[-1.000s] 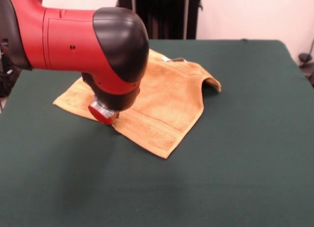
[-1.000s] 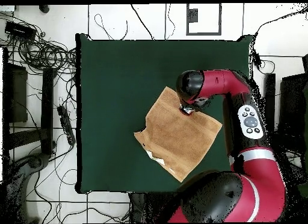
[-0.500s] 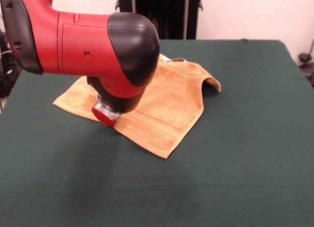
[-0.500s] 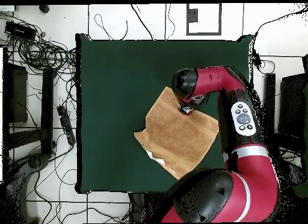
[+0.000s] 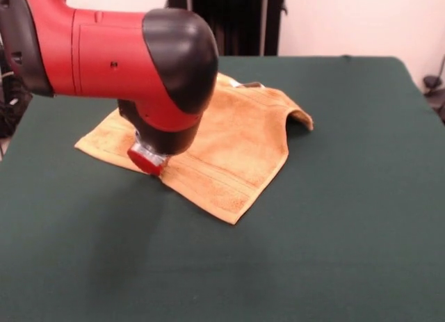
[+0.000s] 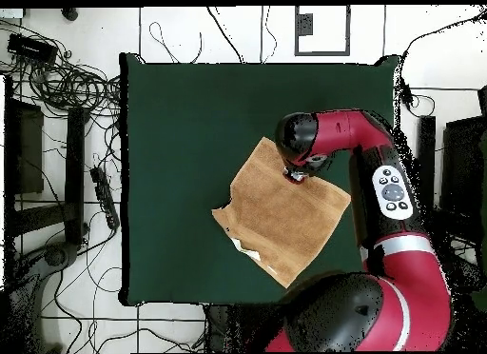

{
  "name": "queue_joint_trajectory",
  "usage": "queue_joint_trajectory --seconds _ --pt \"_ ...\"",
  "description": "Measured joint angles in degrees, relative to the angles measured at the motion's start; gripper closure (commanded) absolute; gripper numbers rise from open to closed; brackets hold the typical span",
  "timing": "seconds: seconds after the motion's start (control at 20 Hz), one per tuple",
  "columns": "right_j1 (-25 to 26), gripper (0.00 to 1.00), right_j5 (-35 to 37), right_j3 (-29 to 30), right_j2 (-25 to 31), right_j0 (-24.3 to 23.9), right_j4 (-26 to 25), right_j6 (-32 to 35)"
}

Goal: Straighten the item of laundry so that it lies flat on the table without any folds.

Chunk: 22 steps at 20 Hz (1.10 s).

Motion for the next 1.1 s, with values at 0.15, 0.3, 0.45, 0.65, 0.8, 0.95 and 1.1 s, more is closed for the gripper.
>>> queue_joint_trajectory --seconds 0.15,0.3,0.45,0.65,0.8,0.95,1.1 --pt "-2.32 1.00 -5.57 4.76 0.00 -1.69 0.64 0.00" --pt "-6.10 1.00 -13.10 11.44 -0.04 -3.53 1.15 0.00" --pt "-8.40 1.00 -16.37 14.68 -0.09 -3.96 1.10 0.00" --pt "-10.74 1.00 -17.76 17.16 -0.08 -3.89 0.99 0.00" --pt "-12.13 1.00 -17.76 18.15 -0.07 -3.56 0.97 0.00" --pt "-12.62 1.00 -17.92 18.58 -0.07 -3.41 0.97 0.00" --pt "-13.51 1.00 -18.98 19.75 -0.08 -3.20 0.97 0.00"
